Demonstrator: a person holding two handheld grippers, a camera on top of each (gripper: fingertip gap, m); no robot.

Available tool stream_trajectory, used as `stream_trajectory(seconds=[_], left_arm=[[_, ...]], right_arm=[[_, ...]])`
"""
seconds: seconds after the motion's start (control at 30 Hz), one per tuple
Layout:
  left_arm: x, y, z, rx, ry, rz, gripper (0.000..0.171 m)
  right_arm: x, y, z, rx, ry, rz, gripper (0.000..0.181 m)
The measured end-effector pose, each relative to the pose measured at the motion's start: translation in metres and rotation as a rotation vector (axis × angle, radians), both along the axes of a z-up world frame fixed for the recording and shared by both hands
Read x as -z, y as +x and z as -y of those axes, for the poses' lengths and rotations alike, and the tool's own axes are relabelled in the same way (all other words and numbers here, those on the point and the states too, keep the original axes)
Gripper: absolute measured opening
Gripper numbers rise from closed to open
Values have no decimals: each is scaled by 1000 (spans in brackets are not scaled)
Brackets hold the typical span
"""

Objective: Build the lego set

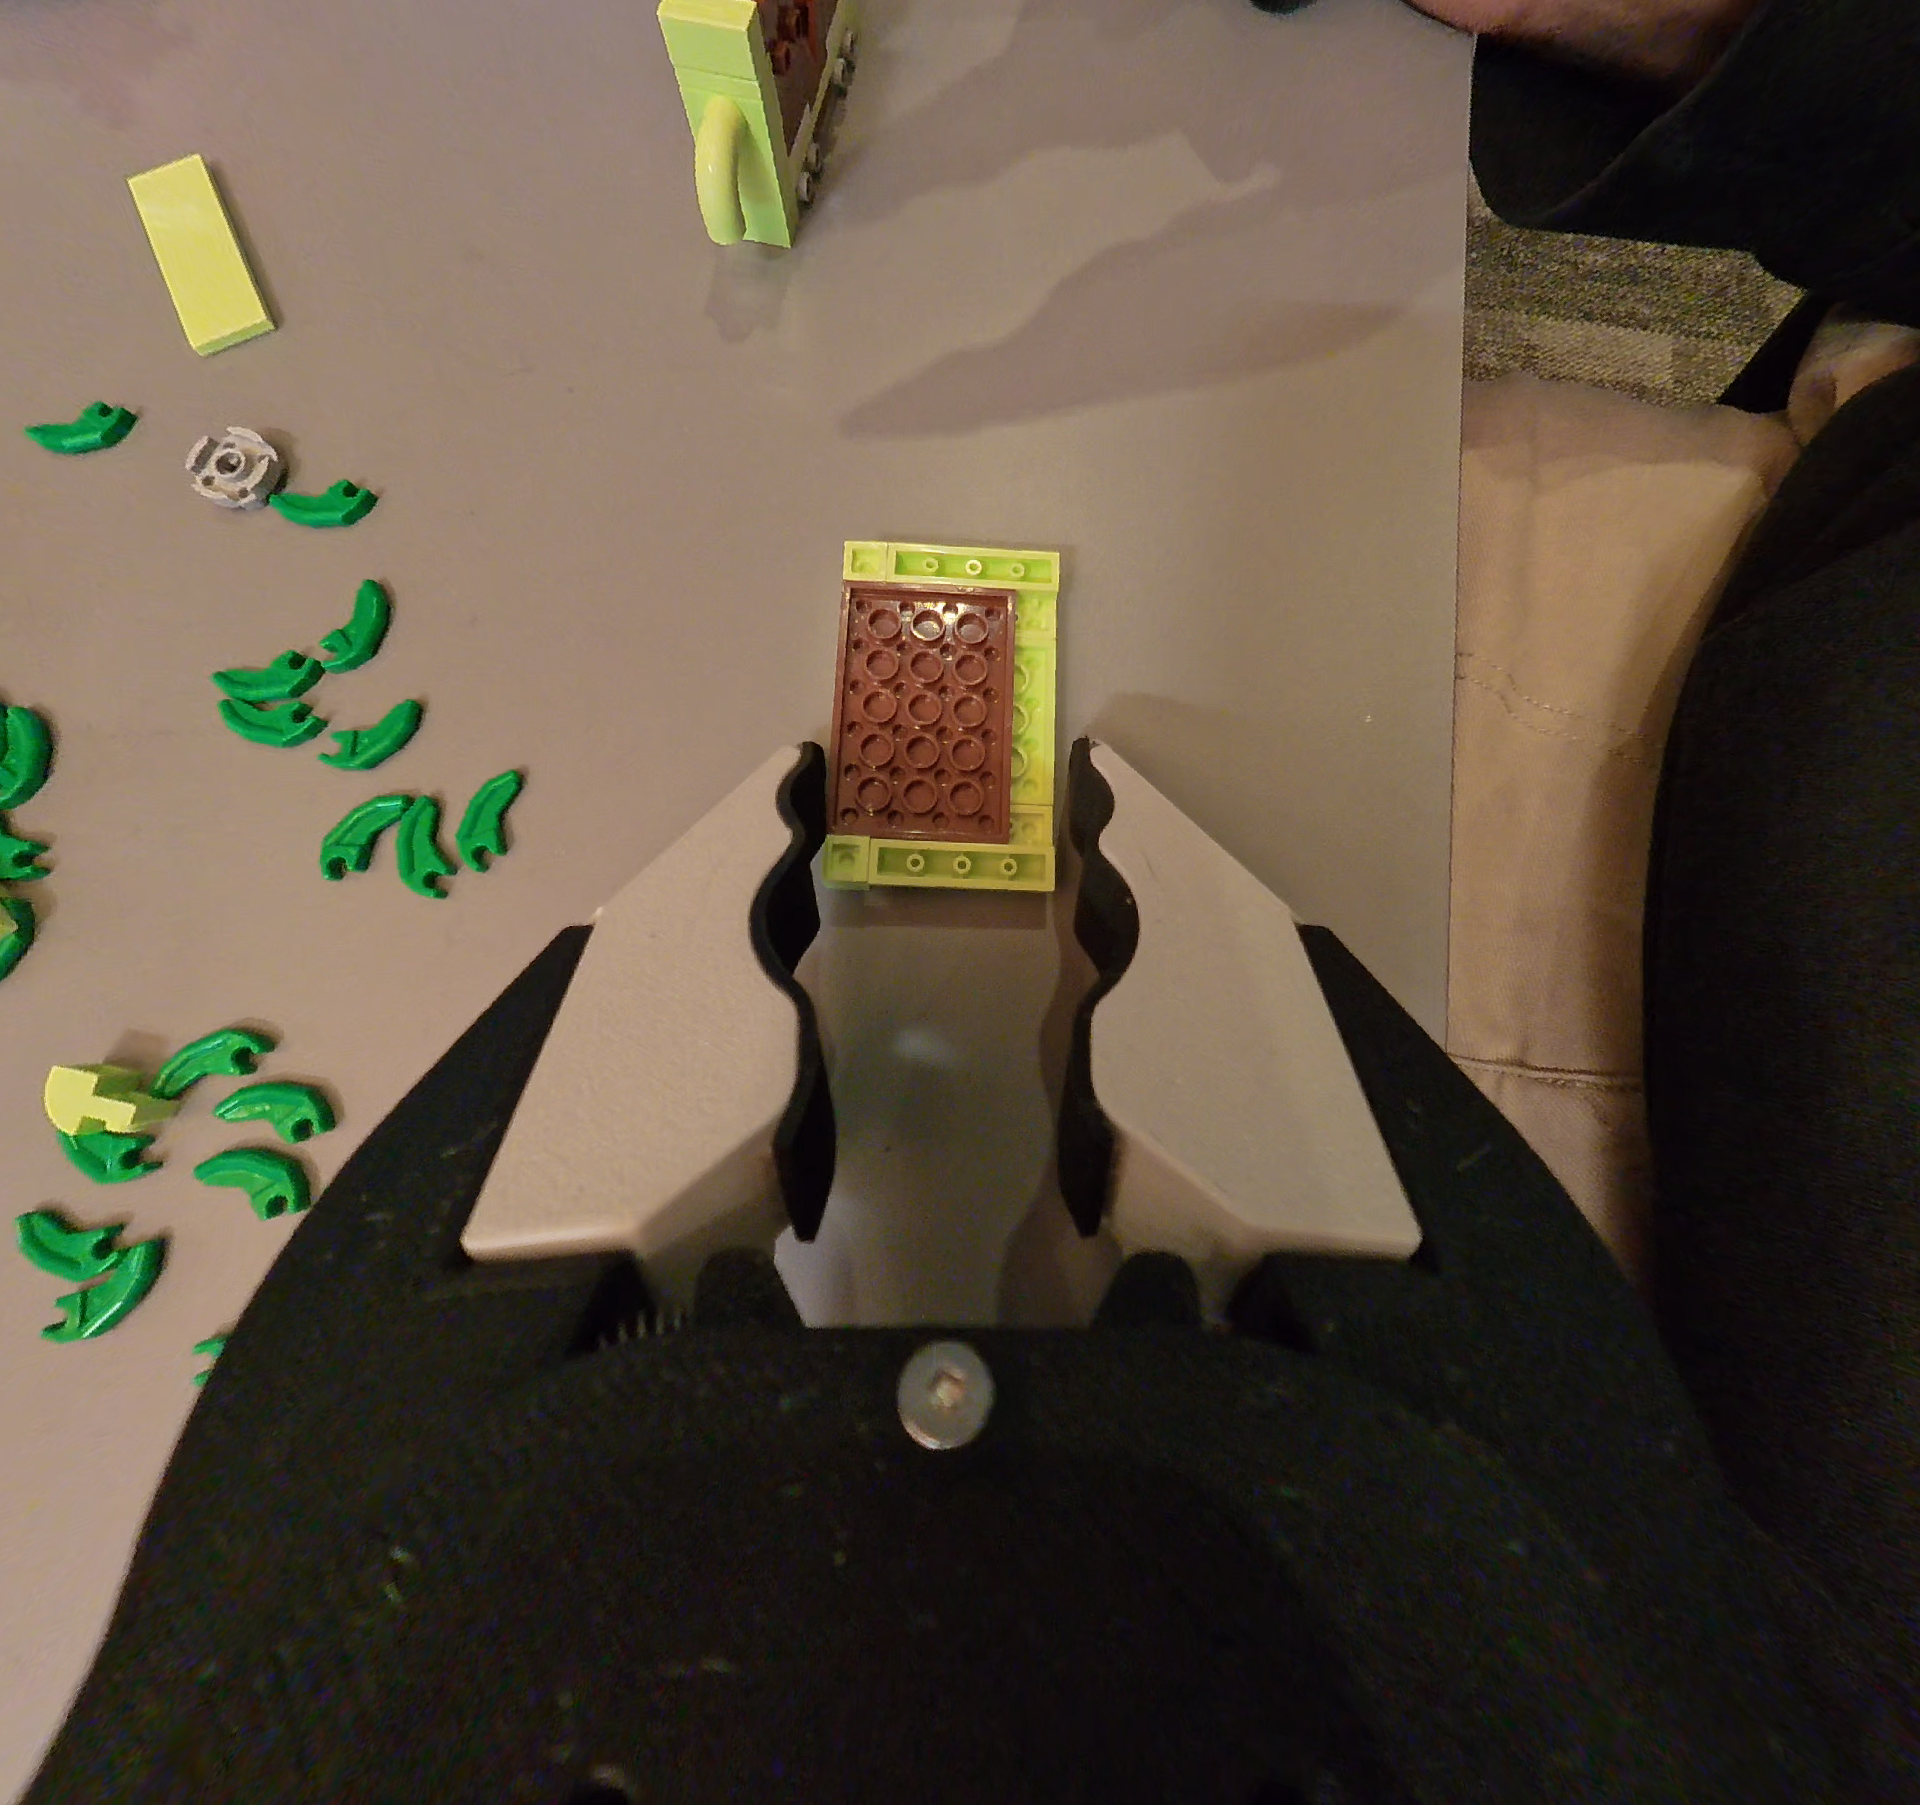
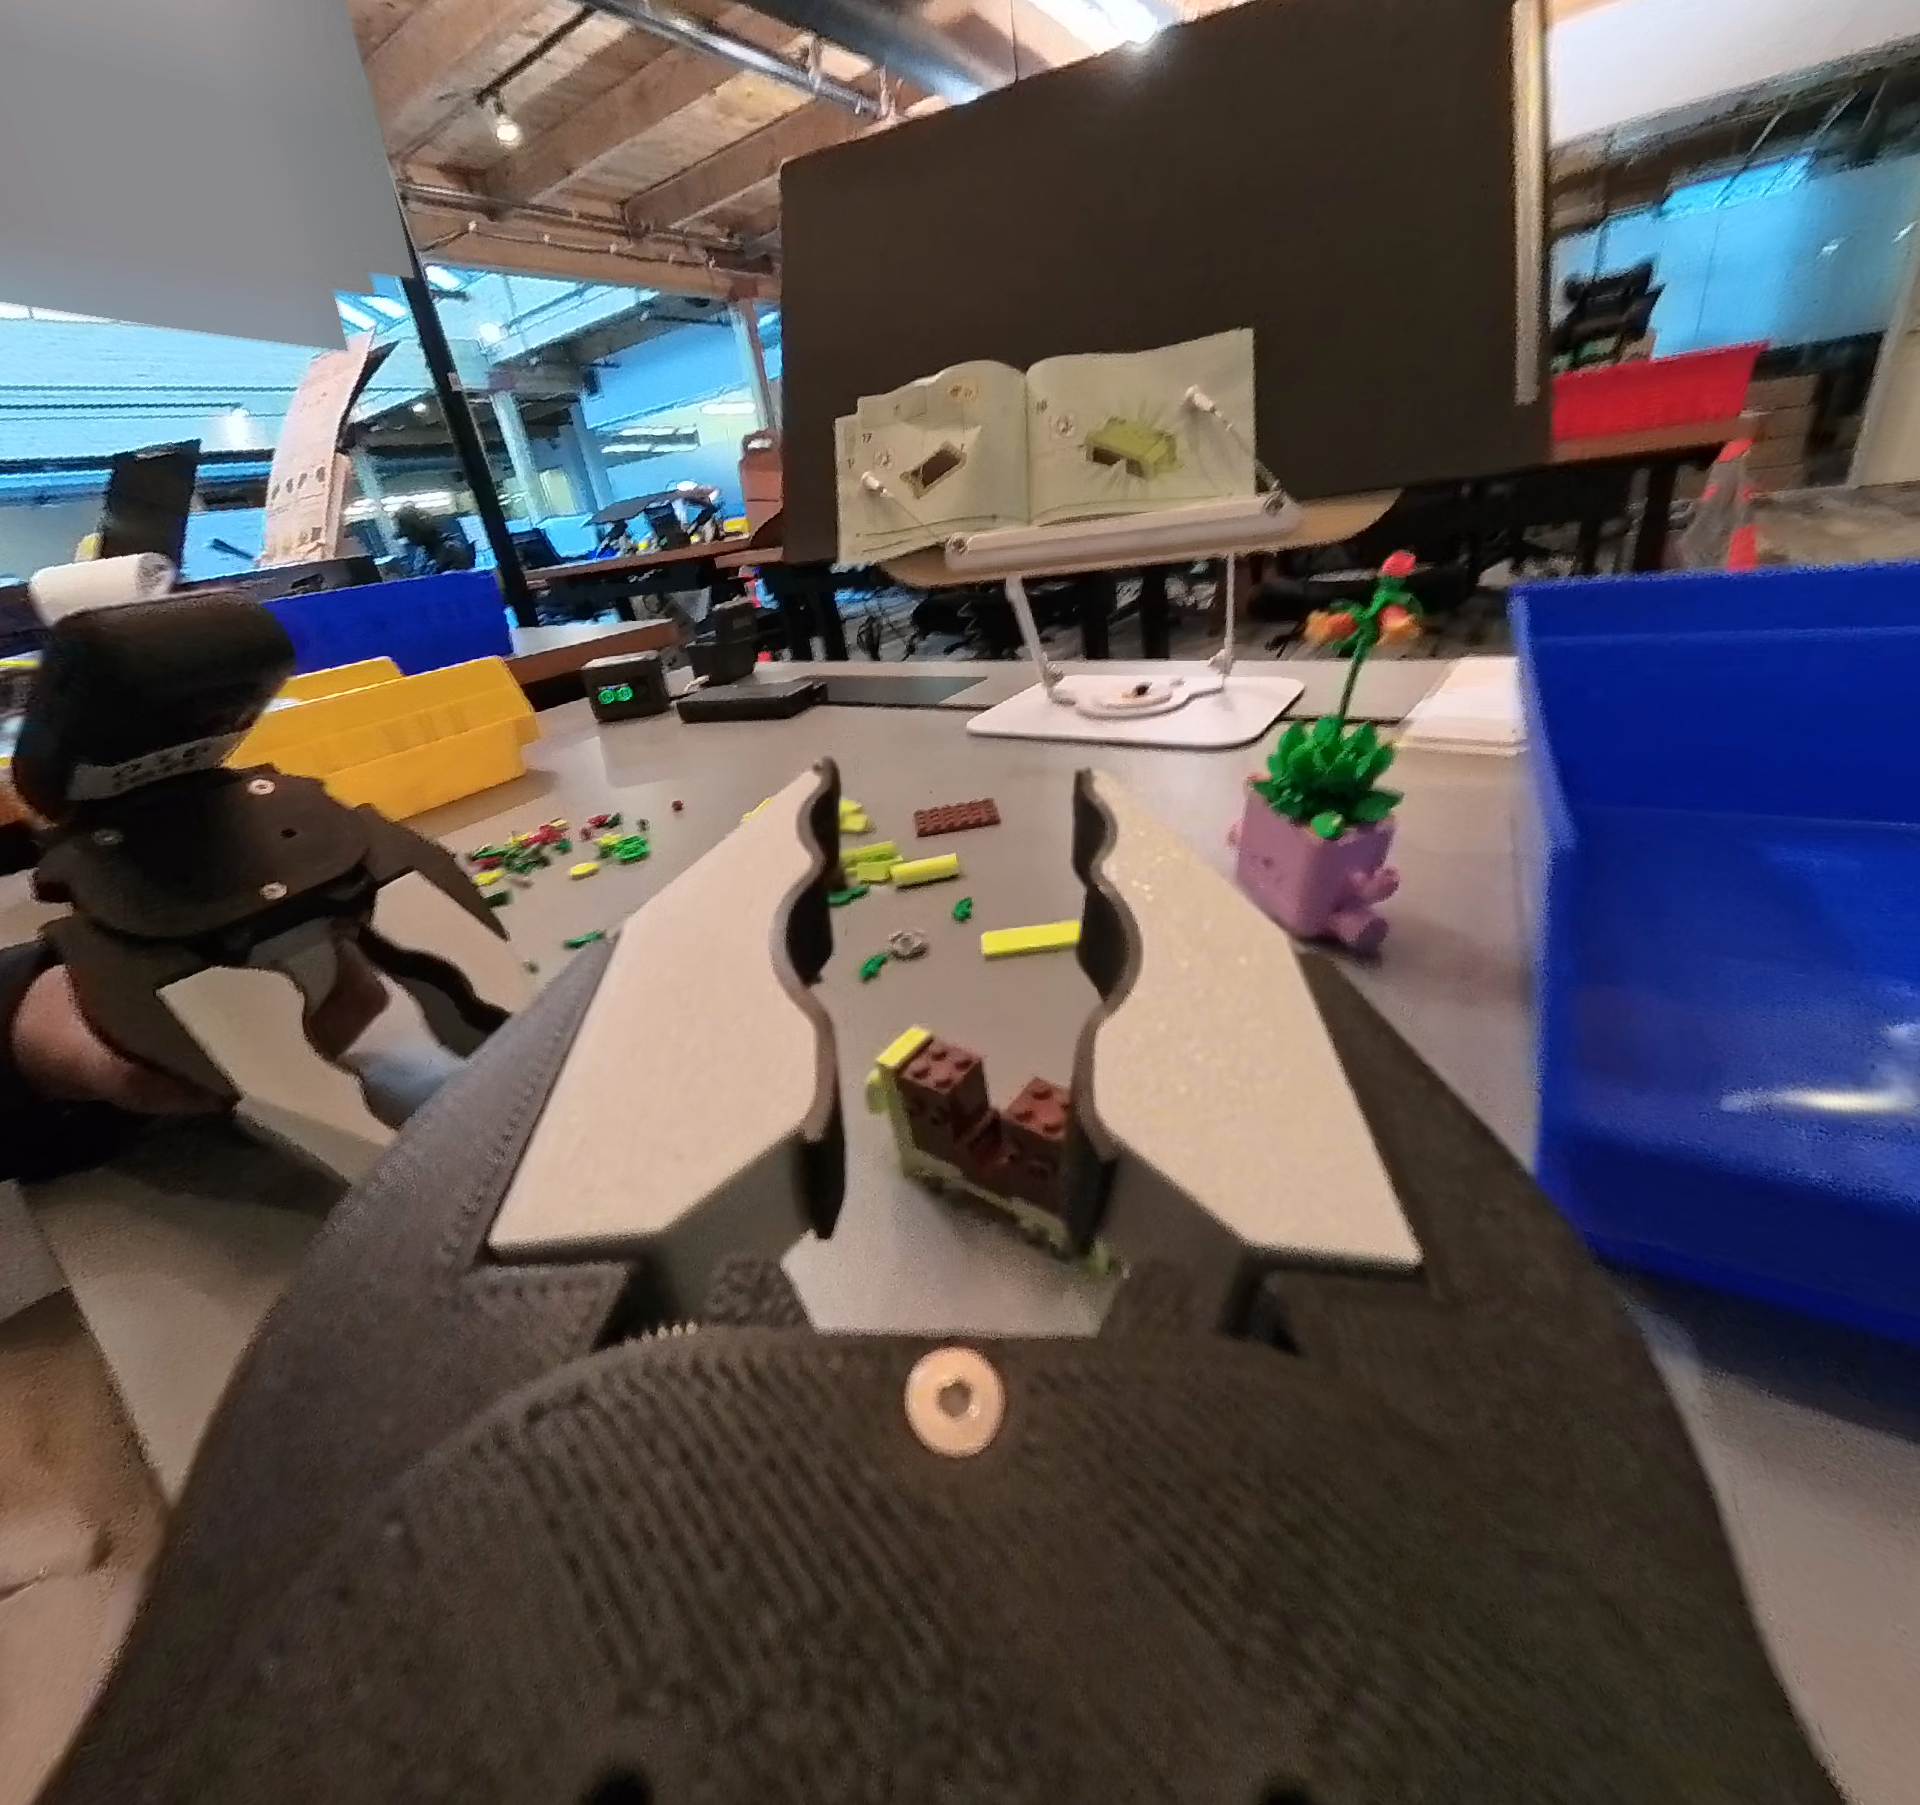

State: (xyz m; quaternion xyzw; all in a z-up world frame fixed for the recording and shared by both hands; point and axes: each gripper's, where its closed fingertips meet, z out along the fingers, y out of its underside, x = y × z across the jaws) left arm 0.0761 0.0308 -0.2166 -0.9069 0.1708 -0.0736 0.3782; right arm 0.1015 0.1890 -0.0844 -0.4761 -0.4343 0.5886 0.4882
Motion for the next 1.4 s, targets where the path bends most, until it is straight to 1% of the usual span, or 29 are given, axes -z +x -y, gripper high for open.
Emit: stream_trajectory(seconds=[0.07, 0.13, 0.23, 0.33, 0.4, 0.53, 0.67, 0.73, 0.97, 1.17, 1.23, 1.3, 1.4], left_arm=[[0, 0, 0, 0, 0, 0, 47], [0, 0, 0, 0, 0, 1, 47], [0, 0, 0, 0, 0, 1, 47], [0, 0, 0, -2, 0, 1, 47], [0, -1, 0, -4, -1, 4, 46], [0, -1, -1, -10, -4, 18, 43], [0, -1, -1, -10, -5, 22, 43], [0, -1, -1, -11, -5, 21, 43], [-1, -2, -1, -11, -6, 25, 43], [-1, -2, -1, -13, -7, 29, 43], [-1, -3, -1, -18, -7, 30, 43], [-1, -3, -1, -18, -8, 35, 43], [-1, -3, -1, -19, -8, 37, 43]], right_arm=[[7, -5, 3, -37, -42, 57, 46], [13, -10, 2, -45, -74, 110, 48], [28, -11, -5, -16, -99, 224, 49], [47, -4, -18, 42, -70, 373, 47], [54, 1, -22, 51, -59, 448, 47], [59, 0, -19, 39, -86, 497, 43], [80, -6, -14, 38, -76, 582, 44], [81, -7, -14, 45, -56, 591, 43], [85, -12, -14, 57, -20, 620, 33], [95, -13, -6, 0, -10, 688, 26], [95, -10, -2, -7, 26, 687, 26], [94, -6, 5, -22, 118, 679, 26], [99, 7, 18, -20, 374, 690, 26]])
